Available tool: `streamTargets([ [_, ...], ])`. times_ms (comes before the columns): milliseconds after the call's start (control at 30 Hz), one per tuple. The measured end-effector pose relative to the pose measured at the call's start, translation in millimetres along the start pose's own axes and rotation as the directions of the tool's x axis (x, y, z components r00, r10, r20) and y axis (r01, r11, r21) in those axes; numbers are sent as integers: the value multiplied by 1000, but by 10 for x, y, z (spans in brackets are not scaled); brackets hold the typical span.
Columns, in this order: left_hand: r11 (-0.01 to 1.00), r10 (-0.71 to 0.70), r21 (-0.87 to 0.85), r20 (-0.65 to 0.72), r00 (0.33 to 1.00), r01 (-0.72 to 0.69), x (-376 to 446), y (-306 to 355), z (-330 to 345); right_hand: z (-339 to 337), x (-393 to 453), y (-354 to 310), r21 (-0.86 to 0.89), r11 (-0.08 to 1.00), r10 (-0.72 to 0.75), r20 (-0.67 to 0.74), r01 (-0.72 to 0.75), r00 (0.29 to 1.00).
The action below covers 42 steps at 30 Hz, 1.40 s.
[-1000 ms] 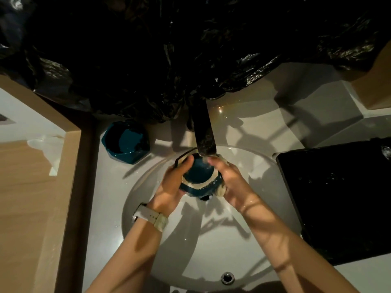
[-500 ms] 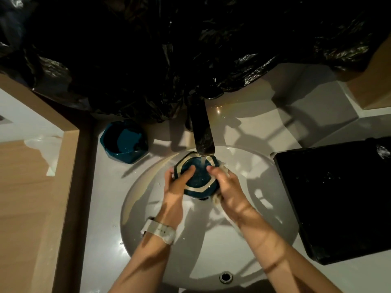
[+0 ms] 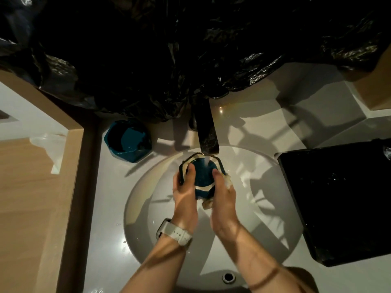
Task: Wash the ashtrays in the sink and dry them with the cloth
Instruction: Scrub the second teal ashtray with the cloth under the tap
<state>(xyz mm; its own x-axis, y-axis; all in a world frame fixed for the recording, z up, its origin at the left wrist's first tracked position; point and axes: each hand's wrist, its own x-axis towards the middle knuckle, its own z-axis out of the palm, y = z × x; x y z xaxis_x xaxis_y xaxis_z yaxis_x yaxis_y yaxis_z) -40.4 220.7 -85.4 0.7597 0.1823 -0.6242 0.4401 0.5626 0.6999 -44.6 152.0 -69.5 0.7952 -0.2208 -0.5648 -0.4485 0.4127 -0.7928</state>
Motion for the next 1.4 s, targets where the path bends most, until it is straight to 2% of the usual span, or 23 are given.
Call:
streamTargets([
  [167,997,-53,65,86,995,47,67,89,-182,-168,233,-412,-238,969,126,220,-72,967],
  [267,983,-68,180,249,966,22,219,253,-275,-181,323,-535,-282,953,214,350,-116,912],
  [333,977,-86,208,208,974,42,232,319,-214,-139,300,-529,-251,958,217,308,-141,926],
  [433,990,-115,89,79,990,108,203,299,-109,-52,211,-353,-129,982,155,131,-138,979],
  [500,996,-92,-8,58,994,93,163,222,-83,17,92,-154,-10,999,54,95,-53,994],
  [600,990,-89,-102,84,992,97,69,76,-93,37,-22,-4,-6,1000,-6,37,6,999],
  [700,997,-76,-1,139,987,76,26,37,-155,-43,106,-172,-36,999,36,103,-33,994],
  [833,993,-41,120,247,968,11,83,221,-231,-110,249,-470,-211,973,143,232,-94,962],
  [900,992,-17,127,254,967,-16,111,274,-221,-85,236,-466,-172,974,190,265,-148,945],
  [1000,992,-30,122,151,988,12,128,277,-198,-101,217,-322,-99,976,214,259,-195,942],
  [1133,991,-132,24,79,988,131,155,233,-213,-172,208,-223,62,923,315,440,-379,841],
  [1200,986,-143,98,81,986,135,151,203,-217,-181,232,-231,57,914,337,447,-402,829],
  [1300,956,-169,260,122,978,133,133,220,-232,-154,238,-304,0,945,303,378,-327,875],
  [1400,916,-328,281,116,938,285,100,297,-180,-130,135,-367,-153,983,143,284,-103,948],
])
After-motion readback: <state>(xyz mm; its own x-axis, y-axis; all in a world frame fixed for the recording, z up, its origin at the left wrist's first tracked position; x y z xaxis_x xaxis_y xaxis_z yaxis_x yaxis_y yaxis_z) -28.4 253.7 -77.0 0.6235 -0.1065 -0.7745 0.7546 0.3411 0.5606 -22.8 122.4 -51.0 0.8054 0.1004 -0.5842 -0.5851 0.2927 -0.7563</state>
